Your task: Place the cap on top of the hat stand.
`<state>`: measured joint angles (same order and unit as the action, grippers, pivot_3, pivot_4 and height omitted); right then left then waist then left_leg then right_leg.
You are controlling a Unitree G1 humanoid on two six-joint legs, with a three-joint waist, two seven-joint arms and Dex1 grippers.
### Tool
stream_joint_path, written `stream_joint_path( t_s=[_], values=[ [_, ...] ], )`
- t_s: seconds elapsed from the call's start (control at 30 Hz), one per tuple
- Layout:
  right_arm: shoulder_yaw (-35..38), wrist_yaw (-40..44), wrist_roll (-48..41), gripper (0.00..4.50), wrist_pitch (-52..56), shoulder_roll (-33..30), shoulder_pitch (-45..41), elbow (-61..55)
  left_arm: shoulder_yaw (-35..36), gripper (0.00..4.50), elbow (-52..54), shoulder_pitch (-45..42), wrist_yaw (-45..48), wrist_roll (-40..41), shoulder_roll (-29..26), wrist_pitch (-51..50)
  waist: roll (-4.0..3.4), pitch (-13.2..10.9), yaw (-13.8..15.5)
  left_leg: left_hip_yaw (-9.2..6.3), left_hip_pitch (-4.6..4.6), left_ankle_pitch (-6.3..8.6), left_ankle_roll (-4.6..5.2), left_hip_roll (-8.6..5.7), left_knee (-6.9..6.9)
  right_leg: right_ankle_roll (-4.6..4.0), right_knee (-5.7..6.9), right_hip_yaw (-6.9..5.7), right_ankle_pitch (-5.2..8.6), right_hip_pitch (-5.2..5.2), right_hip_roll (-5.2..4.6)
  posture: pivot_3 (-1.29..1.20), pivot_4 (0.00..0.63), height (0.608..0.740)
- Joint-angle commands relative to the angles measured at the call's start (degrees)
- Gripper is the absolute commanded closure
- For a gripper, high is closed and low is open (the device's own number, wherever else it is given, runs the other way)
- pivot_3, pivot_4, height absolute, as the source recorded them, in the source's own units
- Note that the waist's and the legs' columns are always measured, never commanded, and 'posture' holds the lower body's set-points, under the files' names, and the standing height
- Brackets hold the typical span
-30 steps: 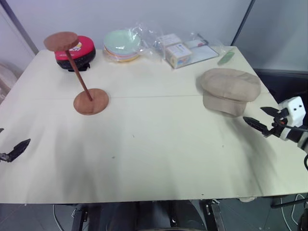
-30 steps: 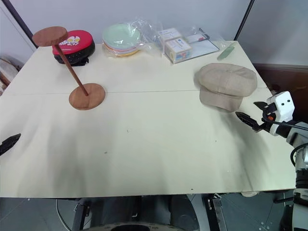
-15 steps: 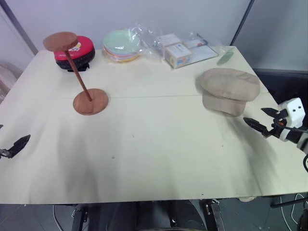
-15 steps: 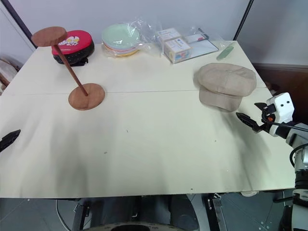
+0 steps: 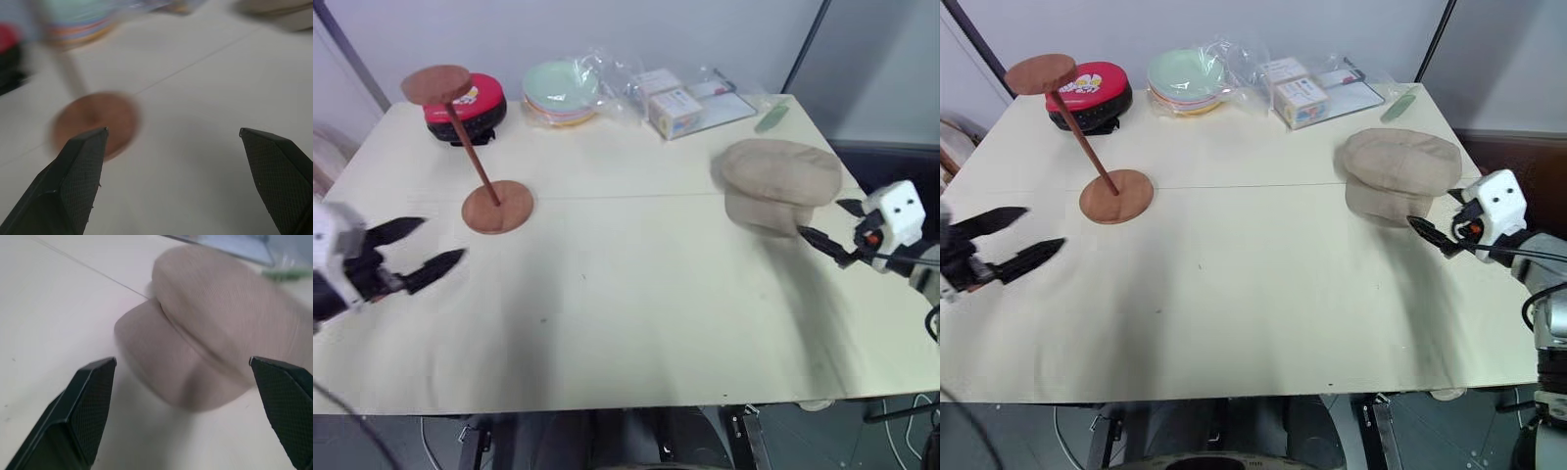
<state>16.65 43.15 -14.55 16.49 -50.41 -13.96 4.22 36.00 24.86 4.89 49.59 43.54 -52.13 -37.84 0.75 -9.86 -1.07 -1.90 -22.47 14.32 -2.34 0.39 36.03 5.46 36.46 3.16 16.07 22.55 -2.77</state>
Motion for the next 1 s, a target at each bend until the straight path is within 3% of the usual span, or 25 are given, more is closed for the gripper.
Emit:
stream_joint_path(
  t_s=[0.03,0.17,0.37,0.5,0.7,0.8,1.0],
  values=[
    [-4.7,-6.6,7.9,0.04,-2.2,1.6,1.1,-6.7,-5.6,0.00,5.7,-3.9,-0.8,4.8,-1.2,-3.7,0.00,0.0,-0.1,0.00,0.00,0.00,0.00,0.00,0.00,0.00,0.01,0.00,0.00,0.01,0.03,0.00,0.150,0.740],
    [-12.9,-14.2,20.1,0.04,-6.3,3.7,0.5,-6.6,-13.1,0.00,7.2,-11.4,-1.5,6.8,-0.8,-5.9,0.01,0.0,0.0,0.01,0.00,0.00,0.00,-0.03,0.03,0.00,0.04,0.02,0.00,0.02,0.10,0.00,0.150,0.740],
    [-21.9,-26.5,34.7,0.04,-9.8,7.0,-6.4,5.9,-19.6,0.00,5.6,-19.9,-1.1,6.8,0.1,-6.4,0.03,0.0,-0.1,0.02,-0.03,-0.01,-0.01,-0.20,0.09,0.00,0.09,0.04,0.00,0.07,0.09,0.00,0.150,0.740],
    [-24.5,-33.0,39.6,0.04,-12.4,8.3,-12.2,15.7,-20.8,0.00,4.2,-22.0,-0.8,6.0,0.1,-5.9,0.05,0.0,-0.2,0.02,-0.03,-0.01,-0.01,-0.25,0.09,0.02,0.22,0.07,-0.01,0.12,0.09,0.00,0.150,0.740],
    [-28.9,-35.6,42.7,0.04,-19.9,9.8,-17.9,28.6,-21.5,0.00,3.7,-23.8,-1.3,6.4,1.1,-6.2,0.12,-0.1,-0.5,0.00,0.00,-0.01,-0.01,-0.29,0.14,0.03,0.55,0.09,-0.01,0.20,0.10,0.00,0.150,0.740],
    [-29.8,-35.9,43.1,0.93,-22.8,10.3,-19.9,32.5,-21.8,0.00,3.8,-23.5,-1.3,5.8,1.4,-5.8,0.13,-0.1,-1.2,-0.01,0.04,-0.01,-0.01,-0.29,0.17,0.04,0.62,0.10,-0.01,0.17,0.09,0.00,0.150,0.740],
    [-30.0,-36.0,43.1,4.01,-25.1,11.0,-21.1,34.9,-21.4,0.00,4.0,-23.6,-2.0,6.1,1.8,-6.1,0.13,-0.1,-1.6,-0.06,0.05,-0.02,-0.01,-0.30,0.17,0.05,0.67,0.10,-0.02,0.17,0.11,0.00,0.150,0.740]
  ],
)
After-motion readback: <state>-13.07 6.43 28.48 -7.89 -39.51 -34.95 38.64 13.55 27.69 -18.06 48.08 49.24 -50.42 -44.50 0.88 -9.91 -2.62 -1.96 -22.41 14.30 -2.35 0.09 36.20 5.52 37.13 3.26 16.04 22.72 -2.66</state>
